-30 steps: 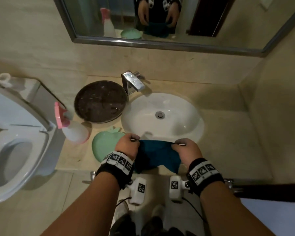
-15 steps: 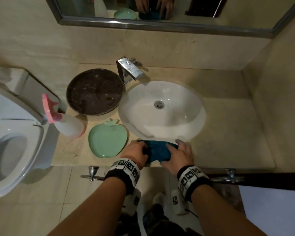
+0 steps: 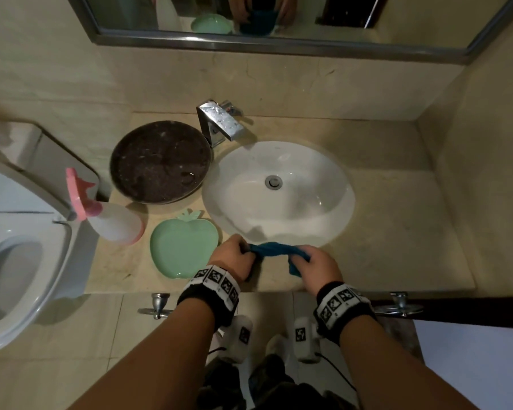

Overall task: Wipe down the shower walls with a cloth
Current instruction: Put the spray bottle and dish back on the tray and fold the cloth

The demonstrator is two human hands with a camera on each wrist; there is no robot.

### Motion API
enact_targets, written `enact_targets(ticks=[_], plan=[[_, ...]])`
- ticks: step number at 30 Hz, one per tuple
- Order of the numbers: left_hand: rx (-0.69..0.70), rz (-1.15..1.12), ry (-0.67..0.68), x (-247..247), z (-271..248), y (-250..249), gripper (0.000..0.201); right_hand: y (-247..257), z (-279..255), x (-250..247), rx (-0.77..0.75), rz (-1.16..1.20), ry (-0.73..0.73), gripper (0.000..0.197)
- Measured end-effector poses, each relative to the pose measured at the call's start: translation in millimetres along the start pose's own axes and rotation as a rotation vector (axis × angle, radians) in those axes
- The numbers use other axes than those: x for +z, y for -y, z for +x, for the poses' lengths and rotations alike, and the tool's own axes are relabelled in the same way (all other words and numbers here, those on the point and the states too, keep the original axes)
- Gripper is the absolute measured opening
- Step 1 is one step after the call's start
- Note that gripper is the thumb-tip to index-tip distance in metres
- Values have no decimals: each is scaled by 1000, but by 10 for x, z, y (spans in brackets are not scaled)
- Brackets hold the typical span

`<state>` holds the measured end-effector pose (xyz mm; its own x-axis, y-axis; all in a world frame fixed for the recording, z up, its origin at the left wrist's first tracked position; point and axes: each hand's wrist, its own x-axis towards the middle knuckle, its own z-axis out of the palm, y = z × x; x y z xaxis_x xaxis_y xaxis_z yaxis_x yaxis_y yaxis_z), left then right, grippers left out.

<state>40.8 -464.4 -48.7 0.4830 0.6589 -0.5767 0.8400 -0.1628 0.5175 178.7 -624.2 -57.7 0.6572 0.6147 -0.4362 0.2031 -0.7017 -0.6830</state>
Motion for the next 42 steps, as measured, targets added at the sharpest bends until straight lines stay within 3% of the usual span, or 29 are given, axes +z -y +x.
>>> enact_targets(ticks=[6, 8, 11, 16, 20, 24, 27, 29, 31, 35, 38, 40, 42], plan=[[-161, -584, 4, -143, 47, -205, 29, 308, 62, -64, 50, 392, 25, 13], [-200, -865, 61, -142, -17, -276, 23, 385, 54, -57, 78, 543, 88, 10], [-215, -1120, 217, -100, -157, -420, 14, 427, 13, -13, 69, 620, 199, 28], [-197, -1006, 269, -54, -171, -519, 30, 335, -43, -157, 90, 490, 28, 22], [-179, -1004, 216, -48, -155, -707, 24, 167, -67, -504, 267, 737, -102, 15], [-139, -996, 236, 57, -169, -1012, 22, -55, -122, -957, 348, 954, -294, 12], [-106, -966, 268, 160, -221, -1242, 22, -406, -138, -1190, 501, 842, -405, 31], [-87, -957, 266, 208, -254, -1342, 20, -547, -179, -1292, 598, 630, -401, 42], [-81, -962, 243, 193, -286, -1397, 19, -554, -161, -1337, 547, 571, -399, 41], [-91, -995, 133, -19, -315, -1380, 25, -153, -16, -1333, 410, 767, -348, 39], [-87, -1040, 26, -339, -365, -1261, 26, 322, 110, -1276, 373, 962, -219, 37], [-86, -1073, -46, -593, -409, -1131, 26, 626, 194, -1199, 308, 968, -100, 40], [-89, -1109, -125, -867, -471, -947, 23, 905, 242, -1049, 261, 948, -26, 30]])
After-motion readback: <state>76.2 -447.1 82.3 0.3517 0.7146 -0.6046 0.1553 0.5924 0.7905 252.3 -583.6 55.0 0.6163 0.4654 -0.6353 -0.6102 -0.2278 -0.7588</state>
